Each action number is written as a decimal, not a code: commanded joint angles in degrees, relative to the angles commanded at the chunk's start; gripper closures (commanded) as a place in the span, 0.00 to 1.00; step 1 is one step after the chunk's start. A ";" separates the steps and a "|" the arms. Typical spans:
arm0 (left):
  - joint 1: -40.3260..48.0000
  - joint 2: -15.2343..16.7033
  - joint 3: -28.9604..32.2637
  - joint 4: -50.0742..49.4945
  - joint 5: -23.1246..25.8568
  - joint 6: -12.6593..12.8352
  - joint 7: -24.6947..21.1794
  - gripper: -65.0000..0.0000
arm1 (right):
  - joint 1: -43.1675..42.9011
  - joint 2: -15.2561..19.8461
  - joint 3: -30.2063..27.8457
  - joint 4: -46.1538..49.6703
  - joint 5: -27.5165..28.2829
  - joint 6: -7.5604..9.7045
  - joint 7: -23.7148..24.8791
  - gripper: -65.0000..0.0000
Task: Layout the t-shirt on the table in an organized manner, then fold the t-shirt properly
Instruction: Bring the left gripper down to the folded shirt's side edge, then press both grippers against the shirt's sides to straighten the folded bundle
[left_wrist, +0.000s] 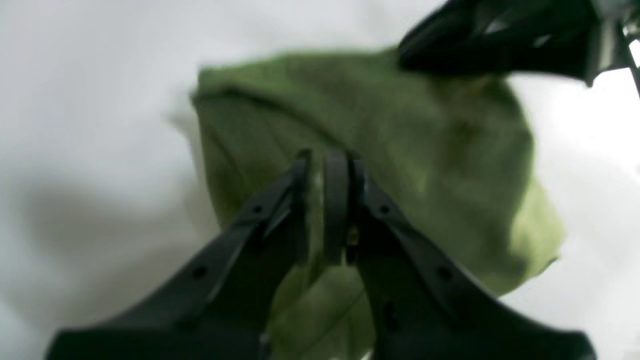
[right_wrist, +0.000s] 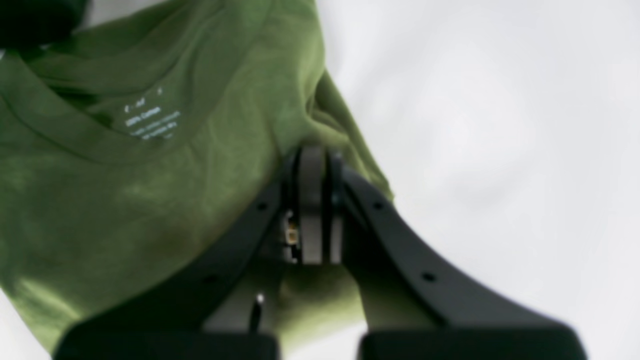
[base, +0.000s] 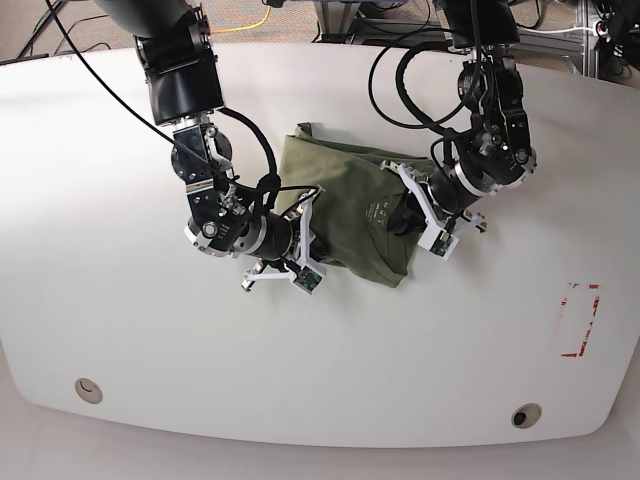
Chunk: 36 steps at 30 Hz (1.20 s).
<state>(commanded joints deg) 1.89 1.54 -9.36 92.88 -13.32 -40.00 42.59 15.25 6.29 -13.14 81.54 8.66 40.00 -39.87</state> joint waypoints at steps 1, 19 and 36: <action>-0.09 -0.88 0.00 -1.14 0.00 0.00 -0.62 0.96 | -0.26 0.09 0.00 -1.23 0.09 0.00 0.88 0.99; -4.92 -9.76 0.09 -12.40 -0.26 0.00 -7.56 0.96 | -2.11 0.35 4.31 -0.44 0.18 0.00 1.05 0.98; -5.54 -7.74 0.26 3.25 -0.18 0.00 -0.26 0.96 | -2.81 0.53 4.40 24.44 -0.26 0.00 -17.85 0.98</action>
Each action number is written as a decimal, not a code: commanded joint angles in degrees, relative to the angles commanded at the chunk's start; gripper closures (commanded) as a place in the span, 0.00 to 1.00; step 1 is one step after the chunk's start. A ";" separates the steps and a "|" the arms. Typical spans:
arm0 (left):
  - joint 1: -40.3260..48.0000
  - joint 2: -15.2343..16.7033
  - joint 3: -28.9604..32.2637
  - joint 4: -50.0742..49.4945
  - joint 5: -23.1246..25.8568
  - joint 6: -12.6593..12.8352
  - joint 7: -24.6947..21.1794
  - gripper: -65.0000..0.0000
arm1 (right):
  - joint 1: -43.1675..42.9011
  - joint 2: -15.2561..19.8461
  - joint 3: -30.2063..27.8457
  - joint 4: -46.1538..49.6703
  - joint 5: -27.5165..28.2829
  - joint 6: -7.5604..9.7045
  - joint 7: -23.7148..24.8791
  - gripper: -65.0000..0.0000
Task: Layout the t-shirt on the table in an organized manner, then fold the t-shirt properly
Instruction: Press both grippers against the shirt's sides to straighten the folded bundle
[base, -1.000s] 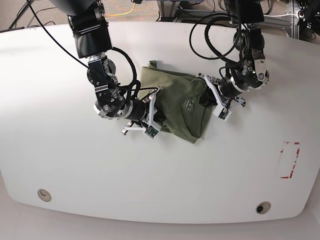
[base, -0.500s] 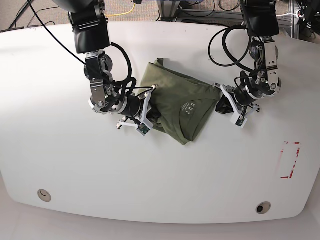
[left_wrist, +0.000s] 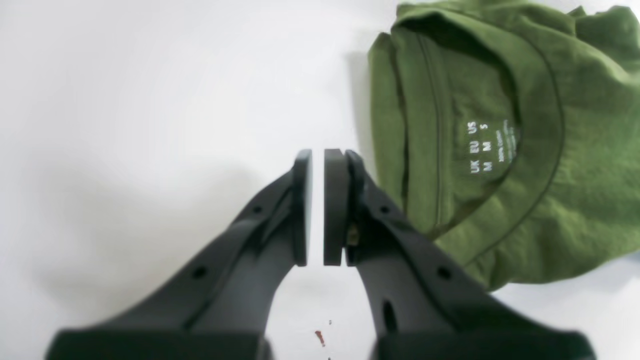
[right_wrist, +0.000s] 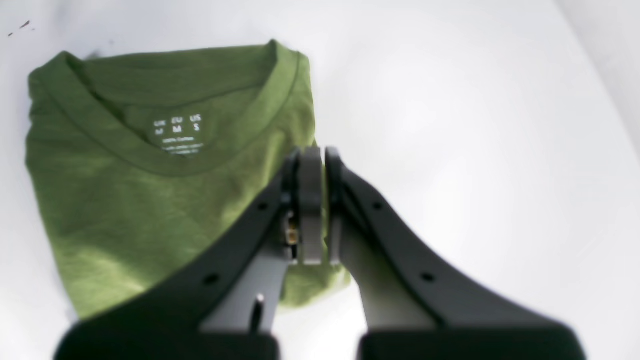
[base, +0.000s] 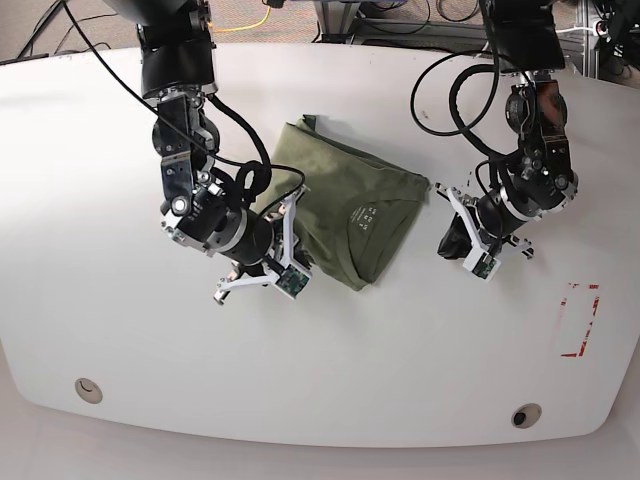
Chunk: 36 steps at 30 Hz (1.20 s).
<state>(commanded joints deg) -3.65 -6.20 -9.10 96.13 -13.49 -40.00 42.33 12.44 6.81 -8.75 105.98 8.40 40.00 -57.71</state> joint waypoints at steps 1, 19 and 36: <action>0.00 0.00 0.00 -0.18 0.00 0.00 0.00 0.96 | -0.44 0.35 0.00 -0.26 0.00 0.00 0.00 0.98; -2.11 2.37 0.09 -17.58 0.35 0.00 -5.19 0.96 | -10.55 -0.09 -0.09 -5.19 0.00 0.00 6.42 0.98; -7.12 0.88 0.00 -26.29 4.66 0.00 -8.97 0.96 | -7.65 1.32 0.00 -5.27 0.26 0.00 6.68 0.98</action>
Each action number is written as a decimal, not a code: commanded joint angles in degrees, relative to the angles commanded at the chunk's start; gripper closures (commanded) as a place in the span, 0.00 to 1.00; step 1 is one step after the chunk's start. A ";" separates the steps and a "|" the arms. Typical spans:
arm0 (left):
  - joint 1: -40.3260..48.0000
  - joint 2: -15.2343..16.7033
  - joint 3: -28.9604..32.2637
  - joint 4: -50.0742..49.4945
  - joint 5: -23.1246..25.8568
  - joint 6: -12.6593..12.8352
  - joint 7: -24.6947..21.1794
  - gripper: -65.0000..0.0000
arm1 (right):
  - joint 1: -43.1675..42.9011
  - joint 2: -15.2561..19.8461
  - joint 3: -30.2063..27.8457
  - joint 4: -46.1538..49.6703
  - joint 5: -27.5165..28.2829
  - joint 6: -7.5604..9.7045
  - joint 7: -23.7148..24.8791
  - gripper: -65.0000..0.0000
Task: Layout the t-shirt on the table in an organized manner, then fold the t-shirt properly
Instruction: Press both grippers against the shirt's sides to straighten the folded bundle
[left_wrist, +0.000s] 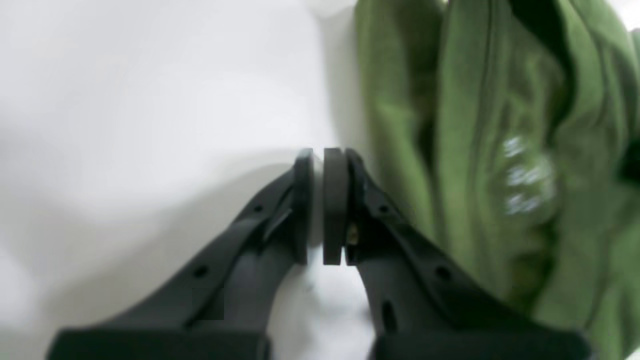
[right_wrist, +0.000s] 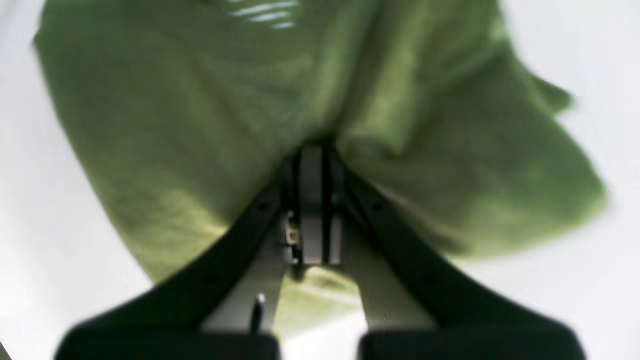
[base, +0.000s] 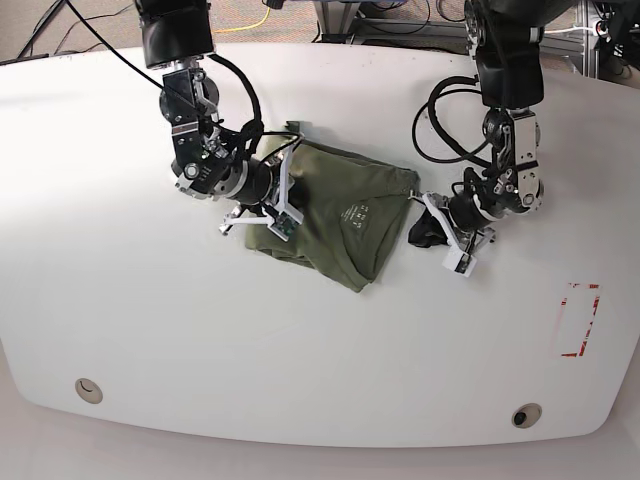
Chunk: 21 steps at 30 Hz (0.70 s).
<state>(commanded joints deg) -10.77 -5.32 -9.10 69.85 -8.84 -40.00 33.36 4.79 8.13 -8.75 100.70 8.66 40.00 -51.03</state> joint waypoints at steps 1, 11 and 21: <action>0.62 0.00 0.00 2.46 0.00 0.00 1.41 0.96 | 0.53 0.00 0.00 1.85 -0.09 0.00 -1.49 0.98; 4.57 0.62 0.09 23.30 -0.18 0.00 9.58 0.96 | 4.66 0.00 0.00 6.59 -0.26 0.00 -5.98 0.98; 9.14 4.04 6.95 33.58 -0.18 0.00 14.86 0.96 | 8.35 1.58 1.49 -4.57 -0.18 0.00 0.53 0.98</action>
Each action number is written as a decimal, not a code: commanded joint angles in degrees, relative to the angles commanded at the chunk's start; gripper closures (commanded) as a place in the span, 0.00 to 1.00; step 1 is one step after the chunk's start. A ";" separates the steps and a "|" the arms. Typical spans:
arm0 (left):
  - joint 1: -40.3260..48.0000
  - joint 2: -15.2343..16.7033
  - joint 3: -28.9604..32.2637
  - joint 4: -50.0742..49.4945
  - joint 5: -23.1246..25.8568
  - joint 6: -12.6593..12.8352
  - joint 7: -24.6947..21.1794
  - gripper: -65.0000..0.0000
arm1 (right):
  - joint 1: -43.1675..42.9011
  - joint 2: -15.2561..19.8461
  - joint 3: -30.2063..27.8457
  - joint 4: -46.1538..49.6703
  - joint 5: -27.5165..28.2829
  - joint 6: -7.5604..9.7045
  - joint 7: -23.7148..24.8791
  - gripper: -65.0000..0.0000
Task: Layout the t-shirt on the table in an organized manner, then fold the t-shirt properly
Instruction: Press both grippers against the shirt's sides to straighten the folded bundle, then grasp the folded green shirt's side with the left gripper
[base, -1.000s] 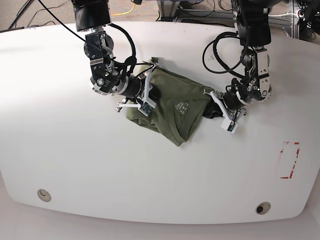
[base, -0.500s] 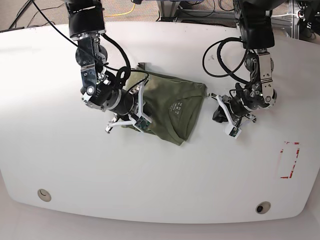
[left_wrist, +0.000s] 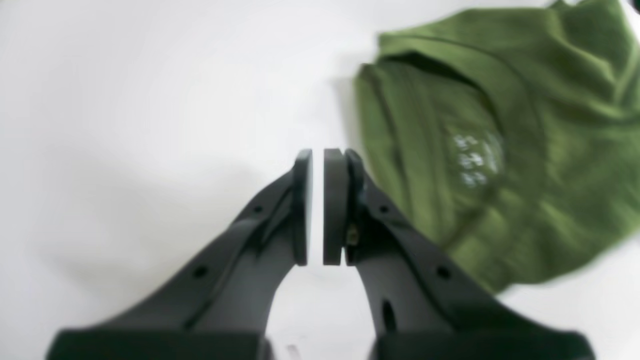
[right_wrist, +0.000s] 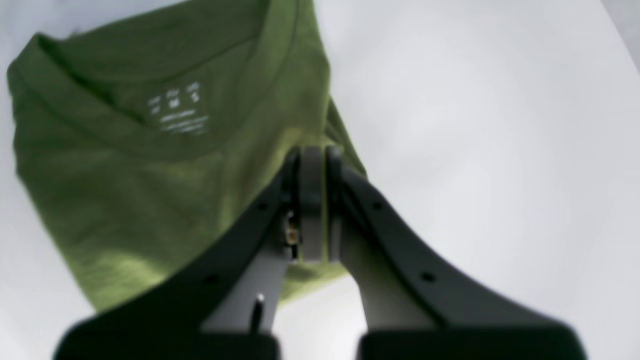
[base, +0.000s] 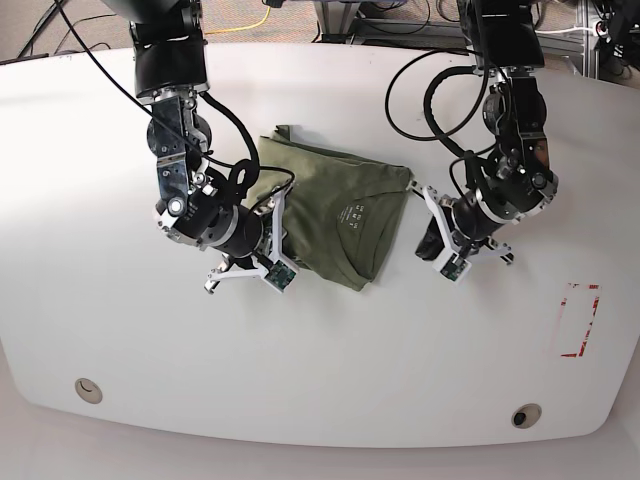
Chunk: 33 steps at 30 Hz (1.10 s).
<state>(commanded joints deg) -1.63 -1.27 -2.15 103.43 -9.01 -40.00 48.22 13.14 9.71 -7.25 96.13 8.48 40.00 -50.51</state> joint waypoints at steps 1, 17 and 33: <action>0.35 0.00 0.53 0.00 0.00 0.00 -0.09 0.96 | 0.09 0.09 0.00 -0.79 0.00 0.00 0.44 0.98; 0.97 -1.32 7.21 -18.46 0.44 0.00 -7.47 0.96 | -1.67 3.60 0.00 -16.26 0.35 0.00 13.01 0.98; -10.73 -4.75 7.12 -40.26 0.70 0.00 -14.07 0.96 | -13.19 1.76 0.09 2.20 0.09 0.00 3.87 0.98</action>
<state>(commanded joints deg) -12.35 -6.02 4.97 63.16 -8.31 -40.00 34.15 -0.04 11.47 -7.16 98.33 8.57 40.00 -46.64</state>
